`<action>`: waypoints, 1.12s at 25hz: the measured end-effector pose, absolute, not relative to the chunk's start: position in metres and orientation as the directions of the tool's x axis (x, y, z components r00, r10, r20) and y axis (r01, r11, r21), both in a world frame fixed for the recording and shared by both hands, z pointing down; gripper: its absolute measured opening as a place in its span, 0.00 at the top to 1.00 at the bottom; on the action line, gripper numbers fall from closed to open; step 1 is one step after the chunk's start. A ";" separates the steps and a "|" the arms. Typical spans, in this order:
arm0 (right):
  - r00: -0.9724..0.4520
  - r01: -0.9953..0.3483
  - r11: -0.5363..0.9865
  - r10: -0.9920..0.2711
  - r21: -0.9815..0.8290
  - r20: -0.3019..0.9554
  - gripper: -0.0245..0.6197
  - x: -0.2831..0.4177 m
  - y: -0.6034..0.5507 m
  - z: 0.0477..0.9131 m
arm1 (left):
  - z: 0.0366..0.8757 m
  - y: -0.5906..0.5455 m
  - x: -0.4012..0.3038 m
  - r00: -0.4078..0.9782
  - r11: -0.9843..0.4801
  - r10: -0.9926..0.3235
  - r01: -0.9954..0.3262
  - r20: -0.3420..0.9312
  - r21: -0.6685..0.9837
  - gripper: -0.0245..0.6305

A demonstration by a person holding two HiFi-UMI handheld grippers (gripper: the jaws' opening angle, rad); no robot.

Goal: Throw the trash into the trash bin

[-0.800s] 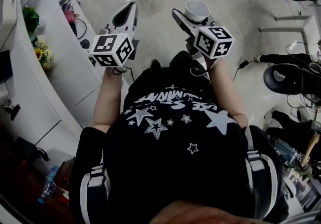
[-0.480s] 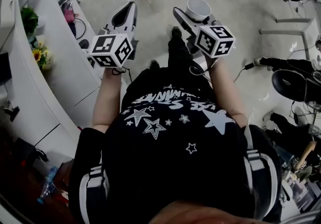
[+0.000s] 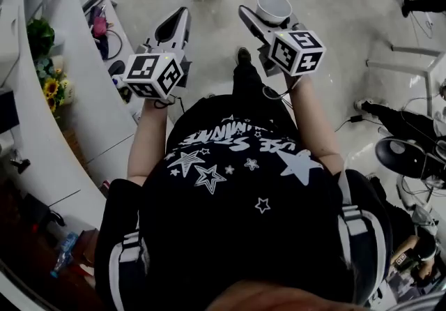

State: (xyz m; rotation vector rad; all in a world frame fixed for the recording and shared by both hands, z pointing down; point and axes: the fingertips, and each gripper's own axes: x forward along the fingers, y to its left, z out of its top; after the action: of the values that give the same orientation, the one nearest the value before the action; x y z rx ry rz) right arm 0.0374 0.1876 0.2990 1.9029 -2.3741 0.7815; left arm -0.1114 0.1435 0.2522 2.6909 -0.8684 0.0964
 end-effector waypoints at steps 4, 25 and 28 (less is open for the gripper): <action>-0.303 -0.923 0.188 -0.894 -0.335 0.330 0.47 0.071 0.156 0.309 | 0.254 0.114 -0.075 0.803 -0.761 -0.573 -0.595 0.163 0.259 0.95; -0.510 -0.843 0.385 -0.794 -0.374 0.330 0.47 0.151 0.036 0.329 | 0.248 0.025 -0.014 0.634 -0.596 -0.752 -0.770 0.179 0.227 0.95; -0.520 -0.840 0.396 -0.785 -0.371 0.338 0.47 0.149 0.025 0.331 | 0.247 0.019 -0.008 0.637 -0.599 -0.749 -0.769 0.183 0.223 0.95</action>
State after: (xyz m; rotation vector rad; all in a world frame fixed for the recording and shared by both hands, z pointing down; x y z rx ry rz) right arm 0.1492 0.0247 0.3313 1.4794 -2.5328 0.7727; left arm -0.0082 0.0194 0.2467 2.5793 -1.2260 0.1018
